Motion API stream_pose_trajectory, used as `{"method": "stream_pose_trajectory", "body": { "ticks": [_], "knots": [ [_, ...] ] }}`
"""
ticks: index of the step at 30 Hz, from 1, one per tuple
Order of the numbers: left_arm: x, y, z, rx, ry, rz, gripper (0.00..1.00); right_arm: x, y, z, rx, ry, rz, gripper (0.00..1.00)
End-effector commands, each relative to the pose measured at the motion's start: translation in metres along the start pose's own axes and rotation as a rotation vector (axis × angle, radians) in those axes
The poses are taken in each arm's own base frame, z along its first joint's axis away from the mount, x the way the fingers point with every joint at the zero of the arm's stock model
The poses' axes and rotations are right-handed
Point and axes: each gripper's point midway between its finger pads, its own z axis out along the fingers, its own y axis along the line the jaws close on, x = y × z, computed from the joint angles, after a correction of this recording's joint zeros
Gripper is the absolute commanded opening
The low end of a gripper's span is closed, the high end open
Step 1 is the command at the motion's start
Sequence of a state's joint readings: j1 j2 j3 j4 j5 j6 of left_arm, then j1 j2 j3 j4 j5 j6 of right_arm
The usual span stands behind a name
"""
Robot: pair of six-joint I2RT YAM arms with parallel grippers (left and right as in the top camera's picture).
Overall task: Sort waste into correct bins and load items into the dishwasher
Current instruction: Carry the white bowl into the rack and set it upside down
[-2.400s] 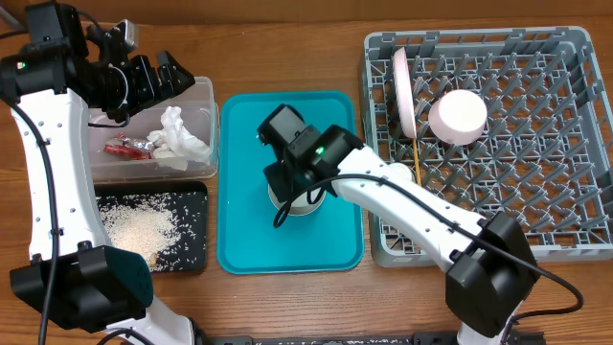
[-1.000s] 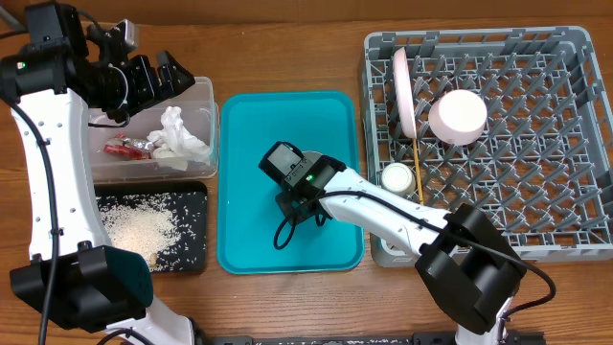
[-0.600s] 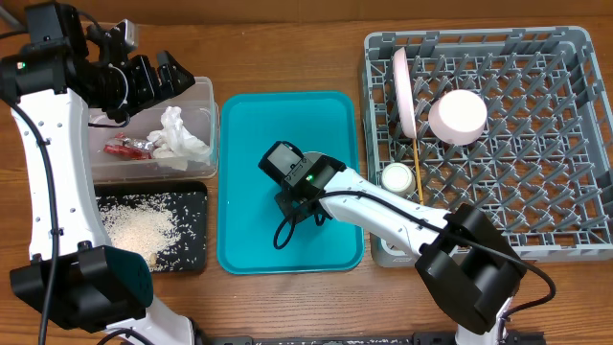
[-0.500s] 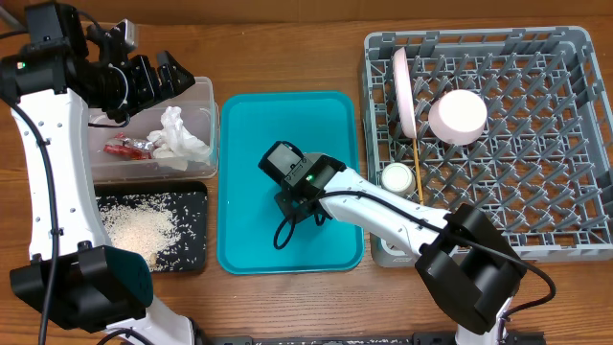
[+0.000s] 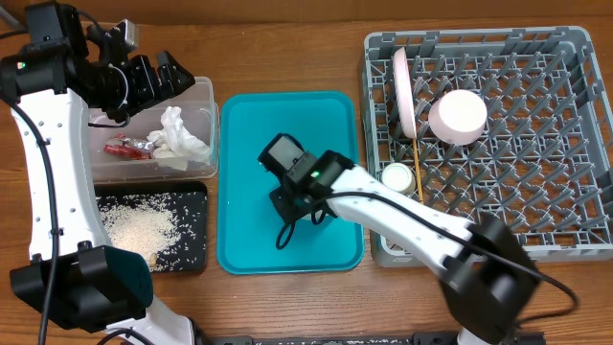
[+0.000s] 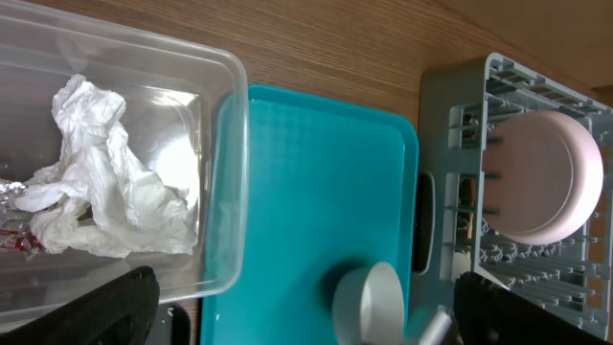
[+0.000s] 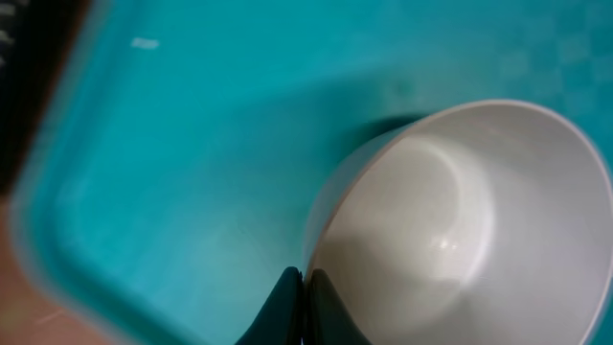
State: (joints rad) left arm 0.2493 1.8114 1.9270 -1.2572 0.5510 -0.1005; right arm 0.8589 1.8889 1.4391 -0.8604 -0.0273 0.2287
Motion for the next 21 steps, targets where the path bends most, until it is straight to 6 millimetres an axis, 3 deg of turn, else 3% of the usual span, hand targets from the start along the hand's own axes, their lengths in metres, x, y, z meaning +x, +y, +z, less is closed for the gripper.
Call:
{"method": "stream_pose_trajectory", "body": {
  "ticks": [1, 5, 11, 16, 17, 21],
  "knots": [
    [-0.004, -0.006, -0.005, 0.017, -0.017, 0.023, 1.00, -0.025, 0.035, -0.087, -0.210, -0.162, -0.017, 0.04],
    [-0.004, -0.006, -0.005, 0.017, -0.017, 0.023, 1.00, -0.021, 0.028, -0.148, -0.307, -0.239, 0.012, 0.04],
    [-0.004, -0.006, -0.005, 0.017, -0.017, 0.023, 1.00, -0.007, -0.021, -0.224, -0.376, -0.353, 0.139, 0.04],
    [-0.004, -0.006, -0.005, 0.017, -0.017, 0.023, 1.00, 0.007, -0.070, -0.268, -0.438, -0.443, 0.258, 0.04],
    [-0.004, -0.006, -0.005, 0.017, -0.017, 0.023, 1.00, 0.012, -0.091, -0.280, -0.465, -0.476, 0.300, 0.04],
    [-0.004, -0.006, -0.005, 0.017, -0.017, 0.023, 1.00, 0.024, -0.142, -0.286, -0.458, -0.522, 0.413, 0.04]
  ]
}}
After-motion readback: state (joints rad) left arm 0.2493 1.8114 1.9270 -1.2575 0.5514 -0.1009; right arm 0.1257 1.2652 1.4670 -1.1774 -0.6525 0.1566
